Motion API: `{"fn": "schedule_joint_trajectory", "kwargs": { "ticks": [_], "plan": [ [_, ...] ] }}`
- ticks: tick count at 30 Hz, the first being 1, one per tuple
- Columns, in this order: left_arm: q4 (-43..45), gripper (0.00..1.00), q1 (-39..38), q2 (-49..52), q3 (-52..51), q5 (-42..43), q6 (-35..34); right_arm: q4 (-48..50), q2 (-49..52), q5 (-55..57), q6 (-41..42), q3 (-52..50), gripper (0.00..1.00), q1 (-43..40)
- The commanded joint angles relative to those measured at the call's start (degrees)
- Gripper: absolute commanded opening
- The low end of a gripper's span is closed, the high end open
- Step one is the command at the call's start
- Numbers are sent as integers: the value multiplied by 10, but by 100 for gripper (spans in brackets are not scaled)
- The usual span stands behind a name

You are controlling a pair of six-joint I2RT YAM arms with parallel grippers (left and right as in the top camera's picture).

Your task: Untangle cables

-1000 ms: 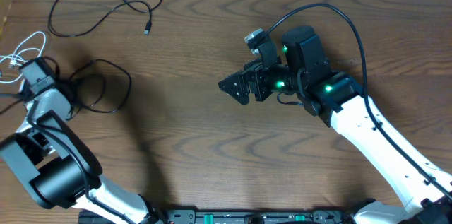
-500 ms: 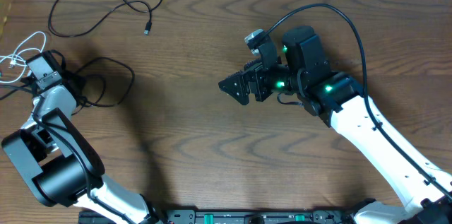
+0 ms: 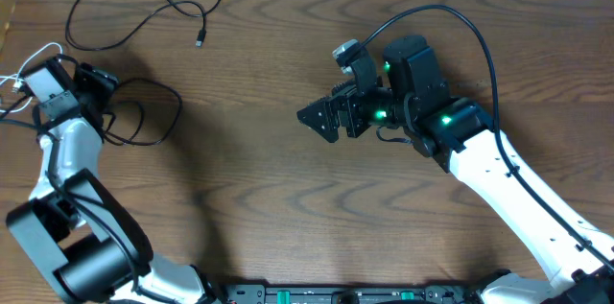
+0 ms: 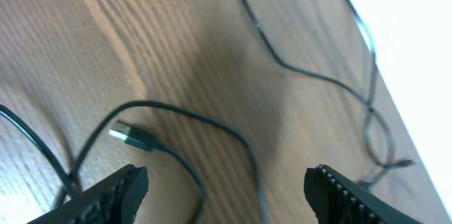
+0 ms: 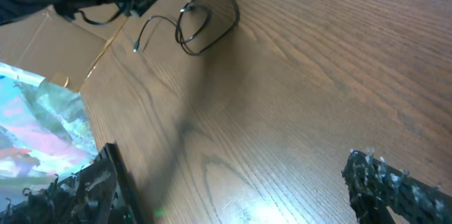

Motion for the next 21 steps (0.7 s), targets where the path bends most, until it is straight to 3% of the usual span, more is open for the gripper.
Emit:
{"fn": "schedule_joint_trajectory", "kwargs": {
  "ticks": [1,5,6,10,15,21],
  "plan": [
    [-6,77,0,-13,10,113,-23,-7,-10,3,-2,2,98,0],
    [18,96,0,-30,10,350,-69,-16,-14,14,6,2,99,-13],
    [37,96,-1,-37,10,440,-69,-30,-18,16,6,2,99,-25],
    [54,97,-11,-72,10,599,-68,-99,-52,16,13,2,99,-89],
    [33,97,-41,-158,10,615,-56,-196,-136,64,12,2,99,-175],
    [-145,97,-131,-309,10,468,54,-317,-275,218,10,2,99,-227]
  ]
}}
